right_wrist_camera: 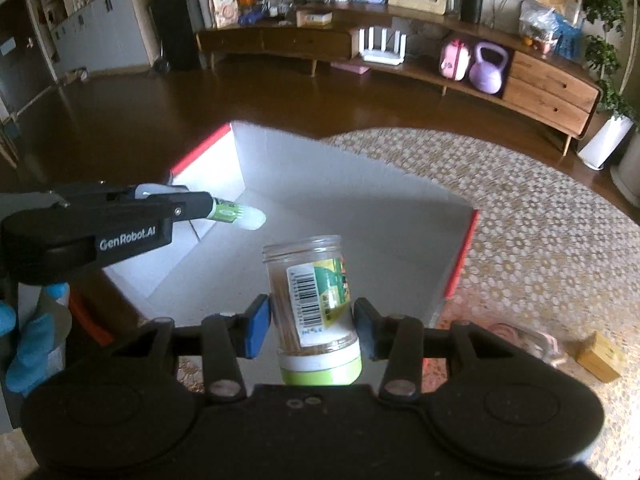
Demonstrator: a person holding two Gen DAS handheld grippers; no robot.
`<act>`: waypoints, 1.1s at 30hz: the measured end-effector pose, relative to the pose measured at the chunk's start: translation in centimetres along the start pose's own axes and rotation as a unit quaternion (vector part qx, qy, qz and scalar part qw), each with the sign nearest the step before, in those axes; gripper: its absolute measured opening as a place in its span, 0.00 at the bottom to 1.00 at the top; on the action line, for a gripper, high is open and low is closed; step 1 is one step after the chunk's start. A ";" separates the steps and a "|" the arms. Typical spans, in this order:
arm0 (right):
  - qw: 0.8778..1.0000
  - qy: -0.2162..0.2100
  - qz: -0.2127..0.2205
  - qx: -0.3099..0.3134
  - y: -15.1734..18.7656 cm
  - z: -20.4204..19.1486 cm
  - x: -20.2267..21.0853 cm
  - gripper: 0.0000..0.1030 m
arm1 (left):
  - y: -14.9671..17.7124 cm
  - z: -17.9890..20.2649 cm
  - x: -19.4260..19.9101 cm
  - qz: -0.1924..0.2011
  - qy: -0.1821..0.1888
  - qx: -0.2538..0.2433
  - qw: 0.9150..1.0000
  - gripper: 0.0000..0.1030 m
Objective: Organize rigid objects
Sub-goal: 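Carry the white marker and glass jar with both tools over the red box, then open the left tool to drop the marker while the right tool releases the jar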
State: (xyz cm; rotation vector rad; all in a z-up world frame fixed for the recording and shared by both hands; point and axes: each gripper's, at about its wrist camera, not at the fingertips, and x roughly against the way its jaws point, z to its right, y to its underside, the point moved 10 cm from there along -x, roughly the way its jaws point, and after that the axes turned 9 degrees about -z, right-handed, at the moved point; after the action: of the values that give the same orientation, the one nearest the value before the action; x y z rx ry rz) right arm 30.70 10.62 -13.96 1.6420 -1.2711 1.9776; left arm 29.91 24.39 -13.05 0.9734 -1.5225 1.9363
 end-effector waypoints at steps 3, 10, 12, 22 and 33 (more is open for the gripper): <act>1.000 0.004 -0.022 0.002 0.1 0.0 -2.2 0.44 | 0.4 -0.2 -2.0 -0.021 0.007 0.010 1.000 0.16; 0.998 0.008 -0.058 0.010 1.0 -0.4 -5.2 0.43 | 1.3 0.0 -5.0 -0.060 0.021 0.013 0.998 0.16; 0.998 0.006 -0.069 0.013 1.4 -0.7 -5.8 0.41 | 1.6 -0.1 -5.5 -0.073 0.018 0.012 0.997 0.16; 0.997 0.002 -0.072 0.008 1.3 -1.2 -6.0 0.42 | 3.3 -0.7 -7.5 -0.150 -0.014 -0.002 0.989 0.16; 0.999 -0.014 -0.049 -0.003 1.3 -1.0 -3.9 0.56 | 2.8 -0.4 -6.8 -0.150 -0.024 -0.007 0.988 0.16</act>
State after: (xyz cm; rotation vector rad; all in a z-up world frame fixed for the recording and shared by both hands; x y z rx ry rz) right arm 30.44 11.86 -17.99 1.7016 -1.1828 1.8974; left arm 32.02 24.42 -20.11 1.1759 -1.3251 1.6985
